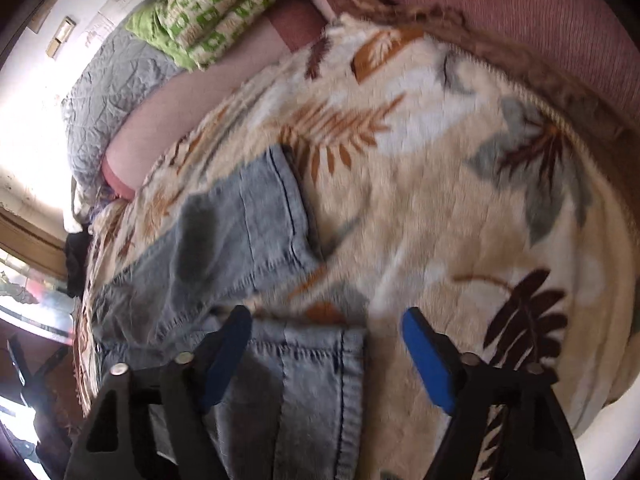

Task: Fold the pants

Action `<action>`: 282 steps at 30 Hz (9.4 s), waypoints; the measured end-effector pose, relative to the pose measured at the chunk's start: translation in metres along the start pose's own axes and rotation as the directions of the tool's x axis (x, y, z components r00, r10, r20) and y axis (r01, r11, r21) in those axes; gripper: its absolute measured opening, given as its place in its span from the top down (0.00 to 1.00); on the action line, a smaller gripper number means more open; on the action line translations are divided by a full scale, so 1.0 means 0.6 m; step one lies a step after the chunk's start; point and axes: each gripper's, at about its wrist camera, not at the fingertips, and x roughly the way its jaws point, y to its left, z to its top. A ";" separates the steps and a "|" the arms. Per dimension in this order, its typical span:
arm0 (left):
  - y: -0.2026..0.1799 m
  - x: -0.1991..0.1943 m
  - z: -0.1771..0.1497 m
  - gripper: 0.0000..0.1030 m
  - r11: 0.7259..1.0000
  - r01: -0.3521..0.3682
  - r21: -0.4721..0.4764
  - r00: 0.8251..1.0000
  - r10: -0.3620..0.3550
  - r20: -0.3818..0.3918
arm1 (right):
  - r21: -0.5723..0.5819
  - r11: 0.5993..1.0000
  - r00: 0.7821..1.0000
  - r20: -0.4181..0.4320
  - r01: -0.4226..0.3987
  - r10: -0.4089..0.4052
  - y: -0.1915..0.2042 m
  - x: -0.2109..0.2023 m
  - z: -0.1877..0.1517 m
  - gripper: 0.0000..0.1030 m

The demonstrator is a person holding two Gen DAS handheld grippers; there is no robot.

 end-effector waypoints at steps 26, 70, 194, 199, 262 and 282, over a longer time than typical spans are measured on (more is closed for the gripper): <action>0.091 0.013 0.004 0.00 0.988 -0.140 -0.071 0.990 0.140 -0.012 | -0.042 0.977 0.960 0.198 0.211 -0.199 0.048 0.011 0.021 0.49; 0.088 0.360 0.224 0.87 0.992 0.000 -0.125 0.964 -0.033 -0.265 | -0.004 0.999 0.951 0.307 -0.047 0.046 0.120 0.071 0.136 0.40; 0.056 0.052 -0.224 0.52 0.987 0.148 -0.064 0.989 -0.148 0.006 | -0.586 0.771 0.946 -0.317 -0.249 0.064 0.515 0.296 -0.094 0.98; 0.050 0.061 -0.207 0.51 0.990 0.123 -0.064 0.992 -0.122 0.008 | -0.592 0.782 0.969 -0.238 -0.194 0.059 0.523 0.281 -0.077 0.98; -0.387 0.037 -0.248 0.23 0.926 0.161 0.341 0.987 -0.150 -0.058 | -0.109 0.994 1.000 0.025 0.009 -0.006 0.057 0.105 -0.024 0.98; -0.344 0.028 -0.246 0.17 0.957 0.090 0.274 0.994 -0.067 -0.090 | -0.216 0.973 0.996 -0.056 -0.079 0.068 0.128 0.116 -0.072 0.95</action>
